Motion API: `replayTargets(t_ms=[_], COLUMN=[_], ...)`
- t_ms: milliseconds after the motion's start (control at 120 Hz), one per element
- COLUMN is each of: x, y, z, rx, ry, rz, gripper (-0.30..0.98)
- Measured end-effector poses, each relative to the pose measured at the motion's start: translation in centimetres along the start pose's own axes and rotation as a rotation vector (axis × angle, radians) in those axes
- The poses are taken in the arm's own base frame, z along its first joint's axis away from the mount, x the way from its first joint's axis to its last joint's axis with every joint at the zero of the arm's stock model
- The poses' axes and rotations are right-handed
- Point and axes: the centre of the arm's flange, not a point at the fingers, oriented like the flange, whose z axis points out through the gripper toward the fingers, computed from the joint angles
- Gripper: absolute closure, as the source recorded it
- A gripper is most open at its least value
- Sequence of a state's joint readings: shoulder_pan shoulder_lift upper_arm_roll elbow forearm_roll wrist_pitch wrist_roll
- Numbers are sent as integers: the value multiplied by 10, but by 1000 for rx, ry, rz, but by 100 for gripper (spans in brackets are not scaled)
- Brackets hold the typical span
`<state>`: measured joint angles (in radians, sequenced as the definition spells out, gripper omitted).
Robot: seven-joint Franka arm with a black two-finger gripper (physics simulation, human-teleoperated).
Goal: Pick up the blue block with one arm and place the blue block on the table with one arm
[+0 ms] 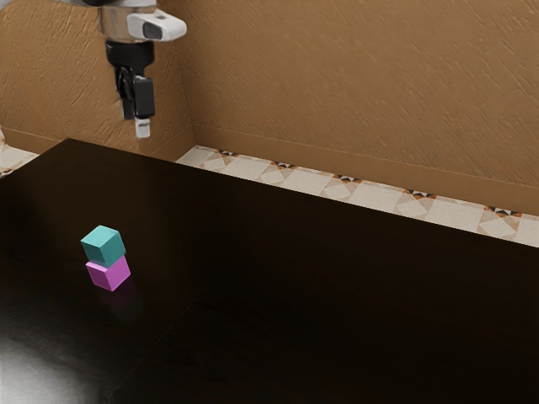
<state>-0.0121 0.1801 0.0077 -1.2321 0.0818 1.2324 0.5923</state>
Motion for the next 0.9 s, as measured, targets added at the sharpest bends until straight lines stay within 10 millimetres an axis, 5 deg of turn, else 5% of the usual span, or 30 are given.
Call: replayTargets(t_ms=[158,250,292,325,408,475,550,600,650,750,900], x=[-16,-107,-145,-181,-233,-265,-253,-232,-221,-213,-195], y=[-19,31,43,30,-2,15,49,51,44,12,-44], z=[-7,-104,-118,-116,-84,-42,33,88,119,147,148], rx=[-19,96,112,105,49,15,2,-10,-6,3,23], ry=[58,227,255,258,211,161,80,35,18,12,63], rz=[29,26,5,-69,-229,-311,-335,-357,-405,-539,-698], gripper=[0,0,0,0,0,0,0,0,0,0,0])
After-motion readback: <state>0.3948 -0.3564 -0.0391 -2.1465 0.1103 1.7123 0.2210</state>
